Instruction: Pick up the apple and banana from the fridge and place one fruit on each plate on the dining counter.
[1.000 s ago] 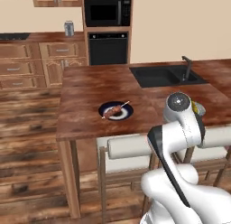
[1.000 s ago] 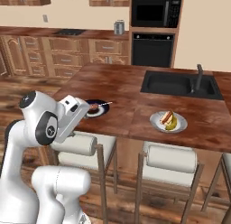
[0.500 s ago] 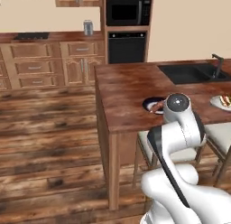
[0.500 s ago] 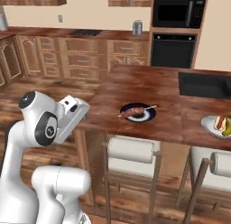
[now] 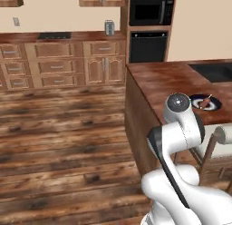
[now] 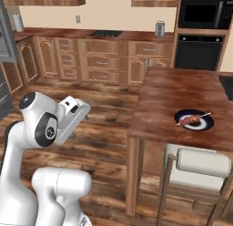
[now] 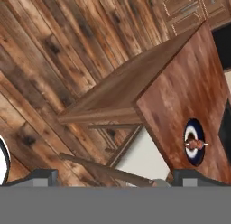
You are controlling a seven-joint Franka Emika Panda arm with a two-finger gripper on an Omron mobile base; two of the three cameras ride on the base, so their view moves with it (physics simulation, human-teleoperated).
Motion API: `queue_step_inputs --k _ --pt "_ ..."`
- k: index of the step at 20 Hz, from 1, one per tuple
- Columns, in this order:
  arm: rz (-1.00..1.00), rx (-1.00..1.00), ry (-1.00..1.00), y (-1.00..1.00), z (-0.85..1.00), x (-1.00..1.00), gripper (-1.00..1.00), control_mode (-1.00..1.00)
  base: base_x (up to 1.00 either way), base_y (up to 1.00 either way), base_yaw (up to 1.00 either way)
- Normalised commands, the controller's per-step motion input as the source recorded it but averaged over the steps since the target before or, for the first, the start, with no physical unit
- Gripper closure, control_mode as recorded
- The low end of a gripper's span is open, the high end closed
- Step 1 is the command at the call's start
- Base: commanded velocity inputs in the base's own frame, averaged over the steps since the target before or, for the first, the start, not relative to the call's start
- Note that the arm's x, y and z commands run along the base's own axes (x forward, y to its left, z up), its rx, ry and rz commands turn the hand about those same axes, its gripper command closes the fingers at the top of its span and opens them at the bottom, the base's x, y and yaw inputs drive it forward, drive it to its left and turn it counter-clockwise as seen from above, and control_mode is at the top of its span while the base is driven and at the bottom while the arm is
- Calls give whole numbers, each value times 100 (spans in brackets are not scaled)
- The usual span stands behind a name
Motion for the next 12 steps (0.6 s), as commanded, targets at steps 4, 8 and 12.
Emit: queue_step_inputs --k 4,8,12 --pt "0 0 0 0 0 0 -100 100 15 97 6" --pt "0 0 0 0 0 0 -100 100 37 89 17" --pt "0 0 0 0 0 0 -100 100 64 74 25"
